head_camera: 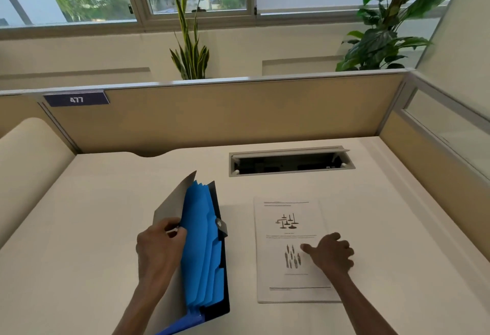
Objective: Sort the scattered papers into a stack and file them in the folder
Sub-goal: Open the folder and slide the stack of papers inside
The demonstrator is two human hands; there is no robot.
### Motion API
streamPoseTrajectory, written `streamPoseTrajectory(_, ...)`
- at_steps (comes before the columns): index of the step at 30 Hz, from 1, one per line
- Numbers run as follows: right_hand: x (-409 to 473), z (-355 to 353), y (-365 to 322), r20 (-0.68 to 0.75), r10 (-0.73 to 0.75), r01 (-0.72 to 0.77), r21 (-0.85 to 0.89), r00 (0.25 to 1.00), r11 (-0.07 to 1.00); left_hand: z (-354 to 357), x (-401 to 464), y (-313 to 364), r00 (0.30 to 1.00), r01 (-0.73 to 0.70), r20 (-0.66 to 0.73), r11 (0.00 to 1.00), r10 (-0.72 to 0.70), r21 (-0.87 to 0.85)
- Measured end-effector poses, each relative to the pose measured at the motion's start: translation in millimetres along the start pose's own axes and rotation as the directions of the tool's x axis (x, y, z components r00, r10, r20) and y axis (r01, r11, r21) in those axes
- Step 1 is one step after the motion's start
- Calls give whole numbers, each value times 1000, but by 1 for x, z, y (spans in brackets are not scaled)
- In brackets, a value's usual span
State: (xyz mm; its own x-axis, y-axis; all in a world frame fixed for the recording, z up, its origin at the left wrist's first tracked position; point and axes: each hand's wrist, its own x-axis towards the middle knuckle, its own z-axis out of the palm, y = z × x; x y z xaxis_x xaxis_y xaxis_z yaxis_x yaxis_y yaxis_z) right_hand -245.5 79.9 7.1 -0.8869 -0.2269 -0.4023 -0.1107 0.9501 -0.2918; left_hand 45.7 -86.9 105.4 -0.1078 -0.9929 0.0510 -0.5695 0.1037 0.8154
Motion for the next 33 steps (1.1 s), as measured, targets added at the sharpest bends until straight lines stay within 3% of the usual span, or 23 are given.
streamPoseTrajectory(7, 6, 17, 5, -37, 47, -52, -139, 998, 989, 7, -1, 3, 1000, 17, -11, 1000, -17, -15)
streamPoseTrajectory(15, 26, 11, 7, 112, 107, -108, 6, 988, 994, 6, 0, 4, 1000, 10, -25, 1000, -10, -7)
streamPoseTrajectory(26, 46, 0, 19, 231, -101, 21, 326, 968, 945, 3, 2, 3, 999, 10, -32, 1000, -11, -13)
streamPoseTrajectory(33, 39, 0, 27, 247, -263, 144, 413, 933, 899, 1, 2, 5, 999, 31, -36, 999, -31, -13)
